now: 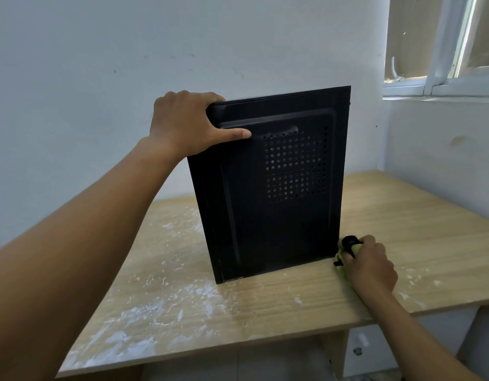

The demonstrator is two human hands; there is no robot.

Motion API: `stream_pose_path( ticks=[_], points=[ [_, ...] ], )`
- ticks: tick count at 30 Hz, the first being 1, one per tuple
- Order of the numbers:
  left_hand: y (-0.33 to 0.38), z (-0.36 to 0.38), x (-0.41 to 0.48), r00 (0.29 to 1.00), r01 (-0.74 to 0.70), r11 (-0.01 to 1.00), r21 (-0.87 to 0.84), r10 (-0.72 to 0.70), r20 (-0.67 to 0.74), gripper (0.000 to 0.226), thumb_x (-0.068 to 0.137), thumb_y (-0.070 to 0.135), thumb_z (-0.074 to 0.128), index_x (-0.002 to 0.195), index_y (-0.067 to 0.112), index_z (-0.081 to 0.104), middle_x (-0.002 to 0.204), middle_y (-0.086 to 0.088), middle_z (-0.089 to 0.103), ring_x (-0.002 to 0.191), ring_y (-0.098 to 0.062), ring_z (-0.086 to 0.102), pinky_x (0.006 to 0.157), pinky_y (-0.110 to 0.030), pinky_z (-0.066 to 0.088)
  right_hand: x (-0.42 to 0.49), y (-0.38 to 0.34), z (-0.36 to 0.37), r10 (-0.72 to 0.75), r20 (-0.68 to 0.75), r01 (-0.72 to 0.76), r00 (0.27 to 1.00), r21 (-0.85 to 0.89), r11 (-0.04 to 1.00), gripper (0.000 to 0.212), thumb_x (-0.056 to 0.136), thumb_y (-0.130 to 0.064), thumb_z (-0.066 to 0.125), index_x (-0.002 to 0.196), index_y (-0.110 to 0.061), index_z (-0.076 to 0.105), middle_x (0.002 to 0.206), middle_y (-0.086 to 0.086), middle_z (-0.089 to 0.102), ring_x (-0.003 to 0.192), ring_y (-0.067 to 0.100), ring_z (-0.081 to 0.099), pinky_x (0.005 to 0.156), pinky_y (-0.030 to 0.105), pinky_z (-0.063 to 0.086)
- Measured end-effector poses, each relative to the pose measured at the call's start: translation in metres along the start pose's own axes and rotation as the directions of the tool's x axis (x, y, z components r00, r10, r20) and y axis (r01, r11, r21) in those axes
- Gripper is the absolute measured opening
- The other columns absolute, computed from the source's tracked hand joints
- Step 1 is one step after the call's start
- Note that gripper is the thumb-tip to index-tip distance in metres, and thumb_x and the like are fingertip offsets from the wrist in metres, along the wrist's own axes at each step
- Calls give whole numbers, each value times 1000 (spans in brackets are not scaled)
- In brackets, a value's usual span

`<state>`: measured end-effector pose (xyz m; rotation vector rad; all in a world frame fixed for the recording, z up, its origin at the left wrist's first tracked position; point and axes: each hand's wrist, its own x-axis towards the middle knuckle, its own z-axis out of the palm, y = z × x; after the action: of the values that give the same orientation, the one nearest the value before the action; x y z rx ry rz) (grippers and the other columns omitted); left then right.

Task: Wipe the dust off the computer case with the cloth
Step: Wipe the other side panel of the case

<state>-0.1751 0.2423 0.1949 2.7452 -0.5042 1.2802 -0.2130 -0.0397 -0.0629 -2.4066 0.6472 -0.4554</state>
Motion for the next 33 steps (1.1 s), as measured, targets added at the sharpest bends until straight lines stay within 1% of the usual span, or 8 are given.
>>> stream_pose_path(
  ticks=[5, 10, 15, 18, 21, 24, 27, 33],
  points=[
    [-2, 4, 2, 1000, -11, 1000, 4, 11, -19, 89, 56, 95, 51, 119, 35, 66, 101, 5, 72, 98, -25, 64, 81, -33, 38, -2, -12, 5, -44, 72, 54, 996, -149, 987, 34, 93, -33, 57, 114, -10, 45, 111, 12, 50, 96, 34, 56, 70, 33, 35],
    [-3, 5, 2, 999, -19, 1000, 13, 19, -46, 95, 53, 97, 39, 118, 34, 67, 97, 3, 73, 95, -27, 65, 84, -37, 43, -4, -16, 5, -48, 103, 68, 994, -195, 978, 37, 93, -38, 56, 117, -11, 46, 115, 11, 50, 101, 31, 55, 72, 31, 35],
    [-4, 5, 3, 999, -30, 999, 30, 31, -37, 95, 55, 96, 41, 121, 32, 66, 99, 1, 72, 97, -29, 64, 85, -38, 42, -4, -15, 5, -25, 87, 36, 996, -128, 991, 33, 90, -39, 58, 103, -9, 53, 100, 10, 56, 90, 31, 55, 68, 31, 36],
    [-5, 5, 3, 998, -48, 998, 33, 50, -44, 98, 54, 97, 38, 121, 31, 66, 98, 0, 72, 95, -29, 64, 83, -37, 42, -7, -13, 5, 8, 67, -5, 998, -42, 999, 29, 89, -39, 59, 93, -12, 47, 88, 5, 51, 78, 28, 47, 67, 32, 36],
    [-5, 5, 3, 997, -59, 998, 33, 60, -47, 100, 53, 97, 36, 122, 31, 66, 98, 1, 72, 94, -28, 64, 81, -35, 40, -16, -9, 9, -12, 53, 9, 999, 50, 999, 30, 87, -39, 61, 93, -16, 45, 82, 1, 48, 76, 25, 47, 66, 32, 35],
    [-5, 4, 2, 998, -47, 999, 24, 48, -43, 93, 56, 96, 43, 121, 32, 65, 99, 2, 72, 96, -27, 64, 81, -34, 36, -21, -8, 15, -40, 19, 38, 999, 86, 996, 30, 87, -39, 63, 94, -16, 45, 90, 3, 52, 76, 24, 48, 65, 33, 37],
    [-4, 4, 2, 998, -44, 999, 24, 45, -36, 90, 58, 93, 46, 121, 33, 65, 100, 2, 72, 98, -27, 64, 82, -34, 36, -20, -12, 17, -25, 6, 25, 1000, 60, 998, 30, 89, -37, 61, 101, -12, 49, 101, 8, 53, 78, 25, 46, 68, 34, 38],
    [-3, 5, 3, 999, -25, 999, 22, 25, -36, 97, 53, 97, 38, 120, 34, 66, 97, 3, 72, 95, -26, 64, 83, -35, 40, -31, -33, 21, -71, 54, 74, 996, -43, 996, 29, 91, -39, 59, 102, -14, 53, 91, 1, 47, 77, 22, 46, 68, 31, 38]
  ],
)
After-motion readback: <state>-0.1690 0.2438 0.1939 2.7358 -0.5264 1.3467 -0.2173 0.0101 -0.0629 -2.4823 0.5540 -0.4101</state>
